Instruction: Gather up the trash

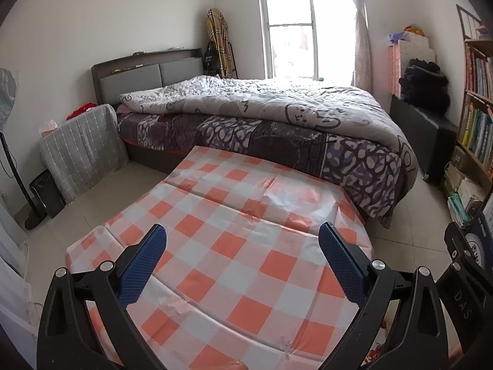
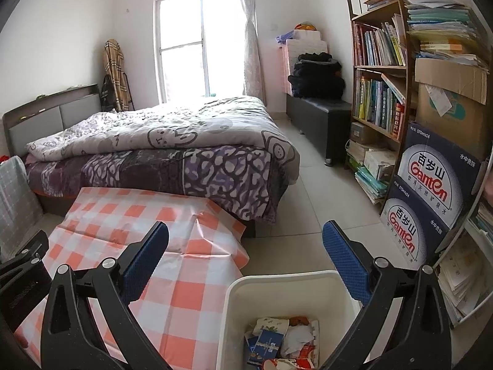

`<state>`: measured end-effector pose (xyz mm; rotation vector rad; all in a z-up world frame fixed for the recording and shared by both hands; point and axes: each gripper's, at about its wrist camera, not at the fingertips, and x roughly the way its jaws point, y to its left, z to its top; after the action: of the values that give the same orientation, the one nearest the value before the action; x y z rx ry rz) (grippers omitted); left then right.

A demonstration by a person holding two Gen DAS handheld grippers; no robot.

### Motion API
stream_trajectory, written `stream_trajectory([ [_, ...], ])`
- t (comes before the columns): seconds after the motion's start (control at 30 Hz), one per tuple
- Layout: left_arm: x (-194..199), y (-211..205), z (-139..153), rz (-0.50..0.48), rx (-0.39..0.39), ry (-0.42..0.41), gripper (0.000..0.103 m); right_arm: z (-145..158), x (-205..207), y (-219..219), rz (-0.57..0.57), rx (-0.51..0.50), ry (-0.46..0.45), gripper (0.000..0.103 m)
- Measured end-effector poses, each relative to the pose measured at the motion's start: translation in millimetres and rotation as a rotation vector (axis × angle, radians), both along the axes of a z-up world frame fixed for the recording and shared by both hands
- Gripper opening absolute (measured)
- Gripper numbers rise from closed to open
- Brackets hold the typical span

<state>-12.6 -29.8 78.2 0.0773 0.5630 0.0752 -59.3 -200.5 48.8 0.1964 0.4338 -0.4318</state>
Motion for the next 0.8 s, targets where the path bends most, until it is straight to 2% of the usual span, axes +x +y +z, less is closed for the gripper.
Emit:
stream_trajectory([
  [0.5,1.1,5.6,-4.6,0.003,-0.005,0.015,0.096,-4.0,4.6,2.9,0.019,0.002,0.013,0.096],
  [0.8,-3.7,3.6,-4.4,-0.041,0.015,-0.013,0.094,-6.3,6.3,2.4,0.021,0.018,0.024,0.096],
])
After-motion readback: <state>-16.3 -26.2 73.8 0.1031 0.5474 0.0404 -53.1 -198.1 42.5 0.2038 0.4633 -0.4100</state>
